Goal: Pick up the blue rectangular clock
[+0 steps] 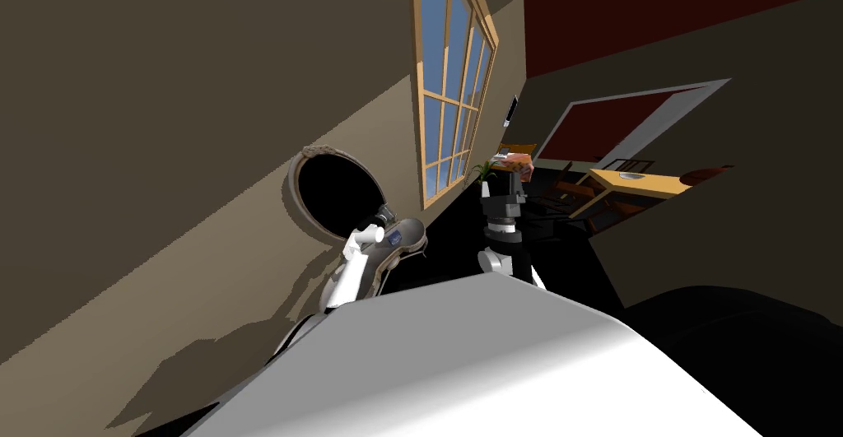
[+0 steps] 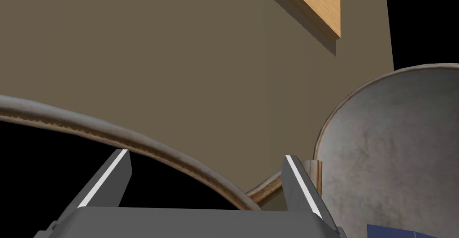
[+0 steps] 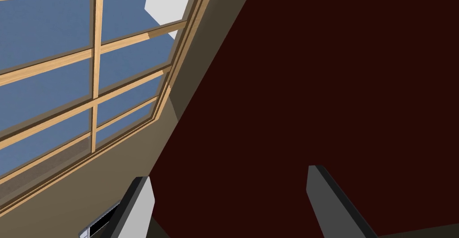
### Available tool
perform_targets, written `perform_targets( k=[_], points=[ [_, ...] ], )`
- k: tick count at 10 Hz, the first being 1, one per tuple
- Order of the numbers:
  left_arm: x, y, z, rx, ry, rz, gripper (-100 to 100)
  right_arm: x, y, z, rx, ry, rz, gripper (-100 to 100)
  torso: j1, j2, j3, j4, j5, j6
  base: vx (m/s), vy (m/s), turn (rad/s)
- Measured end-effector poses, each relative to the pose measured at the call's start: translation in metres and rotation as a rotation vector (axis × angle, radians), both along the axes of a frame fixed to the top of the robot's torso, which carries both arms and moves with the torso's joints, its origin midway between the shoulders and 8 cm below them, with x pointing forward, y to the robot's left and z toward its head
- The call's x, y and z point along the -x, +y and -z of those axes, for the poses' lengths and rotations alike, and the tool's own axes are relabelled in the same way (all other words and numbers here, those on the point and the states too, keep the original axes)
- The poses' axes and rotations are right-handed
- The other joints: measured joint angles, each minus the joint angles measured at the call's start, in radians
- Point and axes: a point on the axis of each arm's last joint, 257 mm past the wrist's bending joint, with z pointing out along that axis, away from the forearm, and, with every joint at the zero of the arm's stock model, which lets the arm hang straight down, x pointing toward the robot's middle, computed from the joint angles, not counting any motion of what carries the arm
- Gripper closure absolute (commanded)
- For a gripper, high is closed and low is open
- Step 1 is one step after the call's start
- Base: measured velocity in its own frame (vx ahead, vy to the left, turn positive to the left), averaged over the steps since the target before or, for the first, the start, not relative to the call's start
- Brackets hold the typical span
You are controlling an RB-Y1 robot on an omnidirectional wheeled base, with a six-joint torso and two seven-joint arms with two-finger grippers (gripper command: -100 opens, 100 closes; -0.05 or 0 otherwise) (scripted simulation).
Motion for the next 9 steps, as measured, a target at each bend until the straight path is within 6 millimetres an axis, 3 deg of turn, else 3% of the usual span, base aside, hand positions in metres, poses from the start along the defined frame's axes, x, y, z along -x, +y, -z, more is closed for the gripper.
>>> perform_targets(
  k=[9],
  points=[
    [0.019,0.003,0.108,0.070,0.394,-0.034,-100,0.000,0.000,0.000,0.000,0.000,0.000,0,-0.001,0.000,0.000,0.000,0.000,0.000,0.028,0.017,-0.029]
  ],
)
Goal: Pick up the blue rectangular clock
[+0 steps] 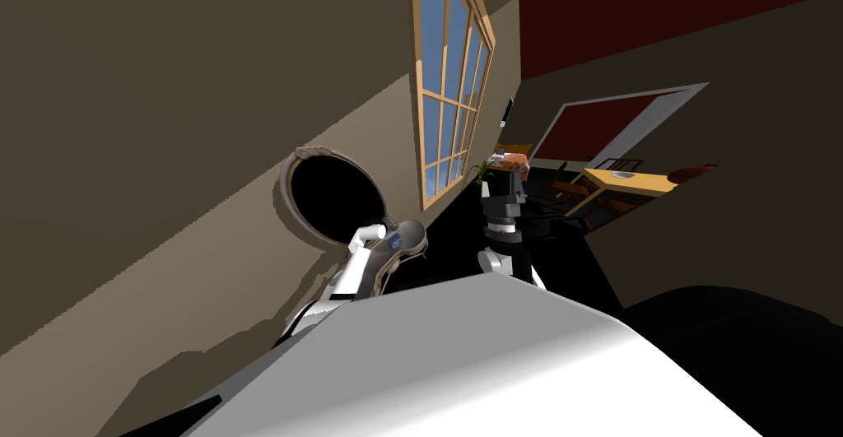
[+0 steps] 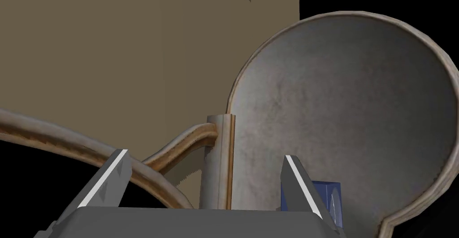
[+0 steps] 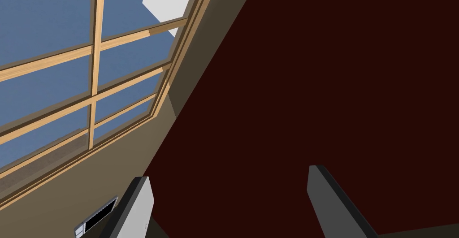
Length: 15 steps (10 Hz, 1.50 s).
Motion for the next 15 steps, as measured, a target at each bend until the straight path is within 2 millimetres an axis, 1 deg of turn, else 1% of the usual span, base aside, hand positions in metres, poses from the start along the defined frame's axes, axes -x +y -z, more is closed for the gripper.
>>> perform_targets(
  k=[2,4,6,7,9,11,14,15],
  points=[
    [0.011,0.000,0.024,0.011,0.089,-0.013,-100,0.000,0.000,0.000,0.000,0.000,0.000,0,0.000,0.001,0.000,0.000,0.000,0.000,0.022,0.014,-0.021],
    [0.020,0.003,0.040,0.020,0.173,-0.027,-100,0.000,0.000,0.000,0.000,0.000,0.000,0,0.000,0.001,0.000,0.000,0.000,0.000,0.030,0.009,-0.027],
    [0.033,0.008,0.063,0.029,0.259,-0.041,-100,0.000,0.000,0.000,0.000,0.000,0.000,0,-0.001,0.000,0.000,0.000,0.000,0.000,0.032,0.003,-0.020],
    [0.041,0.014,0.074,0.034,0.306,-0.051,-100,0.000,0.000,0.000,0.000,0.000,0.000,0,-0.001,0.000,0.000,0.000,0.000,0.000,0.028,0.006,-0.011],
    [0.052,0.014,0.089,0.039,0.381,-0.065,-100,0.000,0.000,0.000,0.000,0.000,0.000,0,0.000,0.000,0.000,0.000,0.000,0.000,0.036,0.013,-0.035],
    [0.075,0.023,0.109,0.050,0.490,-0.093,-100,0.000,0.000,0.000,0.000,0.000,0.000,0,0.001,-0.001,0.000,0.000,0.000,0.000,0.046,0.018,-0.014],
    [0.099,0.029,0.134,0.055,0.609,-0.121,-100,0.000,0.000,0.000,0.000,0.000,0.000,0,0.000,-0.001,-0.001,0.000,0.000,0.000,0.049,0.008,-0.017],
    [0.110,0.033,0.138,0.057,0.642,-0.130,-100,0.000,0.000,0.000,0.000,0.000,0.000,0,0.000,-0.001,-0.001,0.000,0.000,0.000,0.047,0.013,-0.008]
  ],
)
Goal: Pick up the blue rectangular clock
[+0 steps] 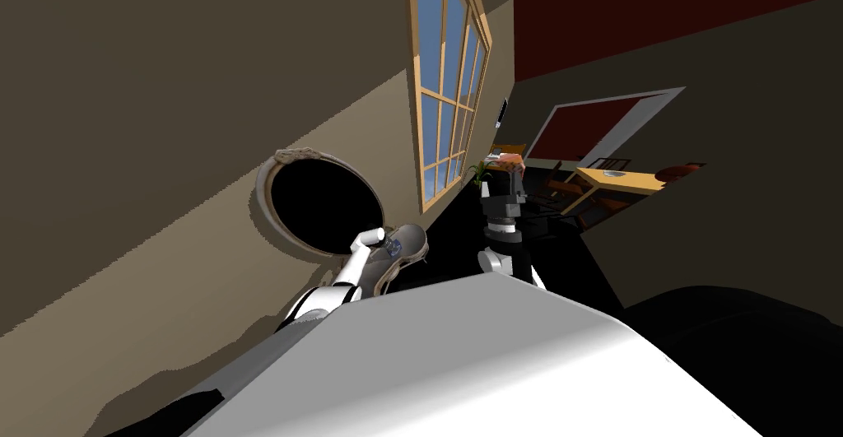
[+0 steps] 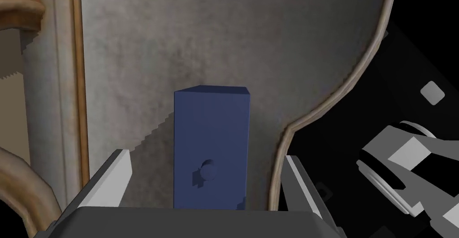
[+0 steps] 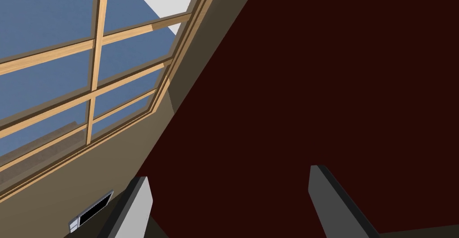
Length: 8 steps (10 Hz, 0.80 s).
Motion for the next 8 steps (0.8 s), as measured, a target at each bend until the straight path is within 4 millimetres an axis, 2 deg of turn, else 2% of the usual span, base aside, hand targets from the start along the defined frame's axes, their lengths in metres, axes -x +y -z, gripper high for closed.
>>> perform_targets(
  k=[2,3,4,7,8],
  points=[
    [0.015,0.004,0.011,0.002,0.064,-0.017,-100,0.000,0.000,0.000,0.000,0.000,0.000,0,0.000,0.001,0.001,0.000,0.000,0.000,0.023,0.011,-0.005],
    [0.016,0.005,0.011,0.002,0.068,-0.018,0,0.000,0.000,0.000,0.000,0.000,0.000,0,0.000,0.002,0.001,0.000,0.000,0.000,0.000,0.000,0.000],
    [0.016,0.005,0.011,0.002,0.068,-0.018,-100,0.000,0.000,0.000,0.000,0.000,0.000,0,-0.001,0.003,0.002,0.001,0.000,0.000,0.030,-0.003,-0.002],
    [0.024,0.005,0.027,0.002,0.069,-0.018,-100,0.000,0.000,0.000,0.000,0.000,0.000,0,-0.001,0.001,0.000,0.000,0.000,0.000,0.038,-0.008,0.000],
    [0.024,0.005,0.028,0.002,0.067,-0.018,100,0.000,0.000,0.000,0.000,0.000,0.000,0,-0.001,0.002,0.001,0.000,0.000,0.000,0.000,0.000,0.000]
  ],
)
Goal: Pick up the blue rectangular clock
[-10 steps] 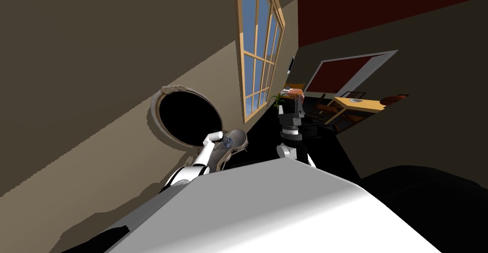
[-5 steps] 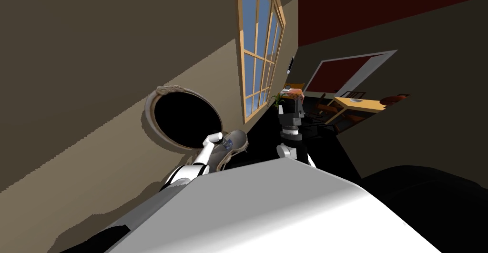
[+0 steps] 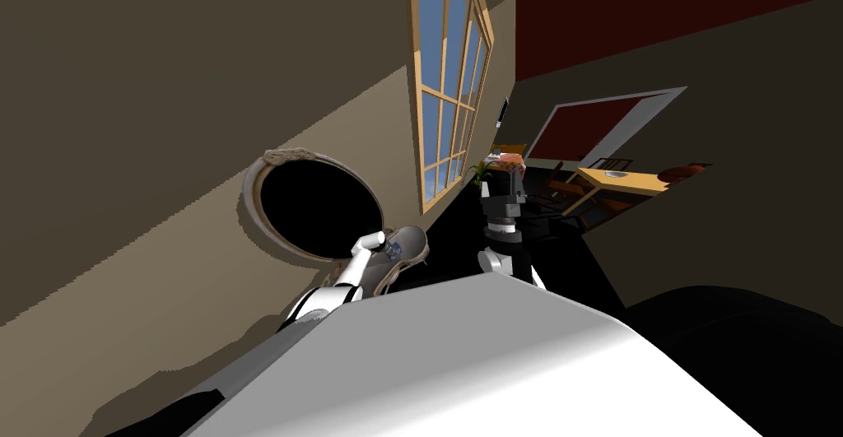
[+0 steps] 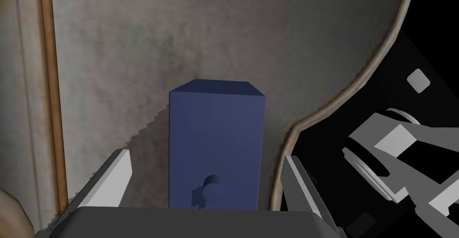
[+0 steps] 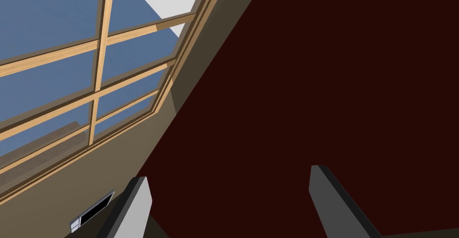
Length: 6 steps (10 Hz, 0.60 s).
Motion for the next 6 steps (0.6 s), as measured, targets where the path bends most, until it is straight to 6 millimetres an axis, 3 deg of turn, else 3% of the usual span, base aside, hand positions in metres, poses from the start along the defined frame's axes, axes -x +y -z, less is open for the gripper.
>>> perform_targets(
  k=[4,5,6],
  points=[
    [0.0009,-0.0008,0.0003,0.002,0.003,0.000,100,0.0000,0.0000,0.0000,0.000,0.000,0.000,0,0.001,0.000,0.000,0.000,0.000,0.000,0.000,0.000,0.000],
    [0.0009,-0.0007,0.0003,0.001,0.003,0.000,0,0.0000,0.0000,0.0000,0.000,0.000,0.000,0,0.001,0.000,0.000,0.000,0.000,0.000,0.000,0.000,0.000],
    [0.0009,-0.0007,0.0003,0.001,0.003,0.000,100,0.0000,0.0000,0.0000,0.000,0.000,0.000,0,0.001,0.000,0.000,0.000,0.000,0.000,-0.029,-0.001,0.000]
  ],
)
